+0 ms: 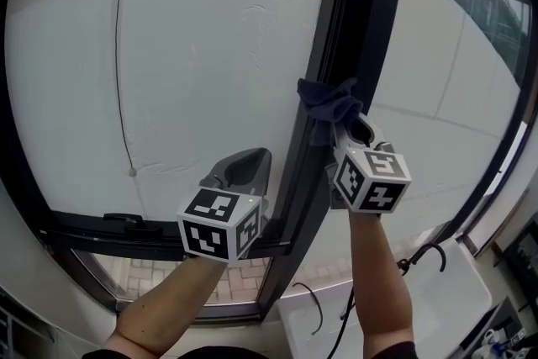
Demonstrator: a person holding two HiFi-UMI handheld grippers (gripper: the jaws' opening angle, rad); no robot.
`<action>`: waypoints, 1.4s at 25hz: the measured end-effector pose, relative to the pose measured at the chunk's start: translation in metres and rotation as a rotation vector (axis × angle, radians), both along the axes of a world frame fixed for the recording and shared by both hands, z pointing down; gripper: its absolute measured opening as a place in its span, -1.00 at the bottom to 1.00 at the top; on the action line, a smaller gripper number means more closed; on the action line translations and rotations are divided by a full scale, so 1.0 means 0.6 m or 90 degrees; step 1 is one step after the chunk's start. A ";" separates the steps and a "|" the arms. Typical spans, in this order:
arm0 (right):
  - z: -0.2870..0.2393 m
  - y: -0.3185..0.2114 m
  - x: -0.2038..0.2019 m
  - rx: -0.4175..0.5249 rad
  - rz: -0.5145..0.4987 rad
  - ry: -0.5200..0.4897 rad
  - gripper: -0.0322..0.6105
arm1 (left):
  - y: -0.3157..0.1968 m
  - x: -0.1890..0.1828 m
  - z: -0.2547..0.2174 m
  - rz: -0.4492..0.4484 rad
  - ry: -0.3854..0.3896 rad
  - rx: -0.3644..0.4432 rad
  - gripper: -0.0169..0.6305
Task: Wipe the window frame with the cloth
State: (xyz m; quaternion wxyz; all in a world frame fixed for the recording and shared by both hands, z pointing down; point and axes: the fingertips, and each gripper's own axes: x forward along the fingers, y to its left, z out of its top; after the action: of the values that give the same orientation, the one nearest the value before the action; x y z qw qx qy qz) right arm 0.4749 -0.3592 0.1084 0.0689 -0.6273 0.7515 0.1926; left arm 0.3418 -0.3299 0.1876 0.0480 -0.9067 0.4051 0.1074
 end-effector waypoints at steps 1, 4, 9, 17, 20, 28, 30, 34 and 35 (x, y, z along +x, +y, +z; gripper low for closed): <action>0.010 -0.001 0.000 -0.004 -0.001 -0.001 -0.67 | -0.001 0.003 0.009 0.002 -0.001 -0.007 -0.97; 0.040 -0.003 0.000 -0.019 -0.007 -0.003 -0.67 | -0.005 0.007 0.031 -0.001 -0.008 -0.019 -0.97; 0.094 -0.004 0.000 -0.038 -0.003 -0.010 -0.67 | -0.011 0.005 0.071 -0.004 -0.015 -0.044 -0.97; 0.177 -0.008 0.001 -0.076 0.015 -0.015 -0.67 | 0.007 0.022 0.096 0.038 -0.010 -0.031 -0.97; 0.214 -0.009 -0.002 -0.098 0.018 -0.014 -0.67 | 0.005 0.022 0.114 0.027 -0.018 -0.043 -0.97; 0.311 -0.012 0.000 -0.148 0.016 -0.040 -0.67 | 0.003 0.030 0.178 0.040 -0.040 -0.082 -0.97; 0.332 -0.013 -0.001 -0.158 0.017 -0.044 -0.67 | 0.003 0.030 0.192 0.040 -0.044 -0.091 -0.97; 0.372 -0.015 0.003 -0.165 0.027 -0.045 -0.67 | 0.002 0.031 0.213 0.043 -0.057 -0.091 -0.97; 0.385 -0.016 0.003 -0.167 0.030 -0.044 -0.67 | 0.000 0.030 0.220 0.042 -0.059 -0.093 -0.97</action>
State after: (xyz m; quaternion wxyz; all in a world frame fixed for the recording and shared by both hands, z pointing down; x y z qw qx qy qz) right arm 0.4766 -0.3687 0.3395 0.0071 -0.6548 0.7523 0.0725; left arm 0.3598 -0.3297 0.3196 -0.0031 -0.9246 0.3792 0.0374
